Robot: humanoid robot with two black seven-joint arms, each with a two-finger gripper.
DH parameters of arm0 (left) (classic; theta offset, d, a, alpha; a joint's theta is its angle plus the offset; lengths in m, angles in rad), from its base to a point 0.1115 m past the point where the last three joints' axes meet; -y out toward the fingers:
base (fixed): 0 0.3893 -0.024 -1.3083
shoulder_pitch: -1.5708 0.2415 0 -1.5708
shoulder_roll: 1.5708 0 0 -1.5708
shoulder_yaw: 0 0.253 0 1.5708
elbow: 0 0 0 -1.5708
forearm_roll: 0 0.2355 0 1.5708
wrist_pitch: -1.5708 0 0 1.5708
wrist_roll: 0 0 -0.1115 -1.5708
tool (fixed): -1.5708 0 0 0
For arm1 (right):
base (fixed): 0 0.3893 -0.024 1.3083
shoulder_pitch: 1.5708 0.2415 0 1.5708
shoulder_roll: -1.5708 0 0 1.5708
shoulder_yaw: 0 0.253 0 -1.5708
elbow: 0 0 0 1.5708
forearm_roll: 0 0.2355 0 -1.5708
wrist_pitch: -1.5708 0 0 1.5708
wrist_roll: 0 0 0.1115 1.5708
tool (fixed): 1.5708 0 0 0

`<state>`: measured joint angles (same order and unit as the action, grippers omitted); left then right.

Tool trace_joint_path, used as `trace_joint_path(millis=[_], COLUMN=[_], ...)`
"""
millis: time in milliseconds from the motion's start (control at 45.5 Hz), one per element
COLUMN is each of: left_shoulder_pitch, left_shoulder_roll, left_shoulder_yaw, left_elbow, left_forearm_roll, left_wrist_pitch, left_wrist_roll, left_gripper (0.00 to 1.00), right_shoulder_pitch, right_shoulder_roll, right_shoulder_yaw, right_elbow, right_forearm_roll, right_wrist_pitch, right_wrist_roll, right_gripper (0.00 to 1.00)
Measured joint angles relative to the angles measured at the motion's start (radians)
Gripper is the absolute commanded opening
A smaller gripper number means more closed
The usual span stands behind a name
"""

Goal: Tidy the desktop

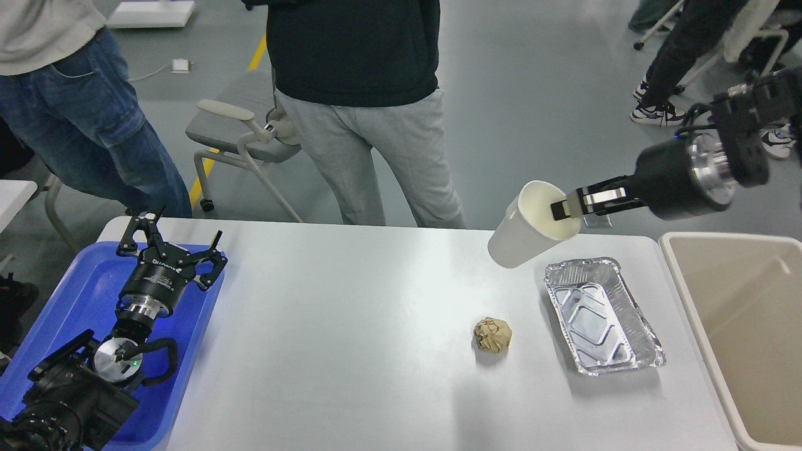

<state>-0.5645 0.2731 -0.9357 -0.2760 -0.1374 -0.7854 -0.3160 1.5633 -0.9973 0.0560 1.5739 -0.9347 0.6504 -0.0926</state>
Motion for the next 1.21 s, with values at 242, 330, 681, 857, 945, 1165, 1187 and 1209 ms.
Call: trace_joint_path(millis=[242, 330, 681, 857, 945, 1165, 1187, 1209], left_shoulder_pitch=[0.0, 0.0, 0.0, 0.0, 0.0, 0.0, 0.0, 0.0], left_shoulder_roll=[0.0, 0.0, 0.0, 0.0, 0.0, 0.0, 0.0, 0.0], left_shoulder_yaw=[0.0, 0.0, 0.0, 0.0, 0.0, 0.0, 0.0, 0.0], left_elbow=[0.0, 0.0, 0.0, 0.0, 0.0, 0.0, -0.001, 0.0], left_forearm_roll=[0.0, 0.0, 0.0, 0.001, 0.001, 0.001, 0.001, 0.001], left_wrist_pitch=[0.0, 0.0, 0.0, 0.0, 0.0, 0.0, 0.0, 0.0], left_wrist_roll=[0.0, 0.0, 0.0, 0.0, 0.0, 0.0, 0.0, 0.0], left_gripper=[1.0, 1.0, 1.0, 1.0, 1.0, 1.0, 1.0, 1.0], right_shoulder_pitch=[-0.052, -0.102, -0.385, -0.561, -0.642, -0.807, -0.817, -0.828], right_shoulder_roll=[-0.108, -0.141, -0.183, -0.125, -0.084, 0.084, 0.1, 0.122], right_shoulder_yaw=[0.039, 0.047, 0.056, 0.06, 0.062, 0.07, 0.072, 0.074], right_elbow=[-0.088, -0.142, -0.405, -0.572, -0.66, -0.945, -0.975, -1.007], right_forearm_roll=[0.105, 0.158, 0.45, 0.651, 0.741, 0.918, 0.927, 0.936], right_wrist_pitch=[-0.063, -0.108, -0.289, -0.366, -0.397, -0.455, -0.458, -0.461], right_wrist_roll=[0.012, 0.036, 0.169, 0.207, 0.216, 0.223, 0.224, 0.224], right_gripper=[0.0, 0.0, 0.0, 0.0, 0.0, 0.0, 0.0, 0.0])
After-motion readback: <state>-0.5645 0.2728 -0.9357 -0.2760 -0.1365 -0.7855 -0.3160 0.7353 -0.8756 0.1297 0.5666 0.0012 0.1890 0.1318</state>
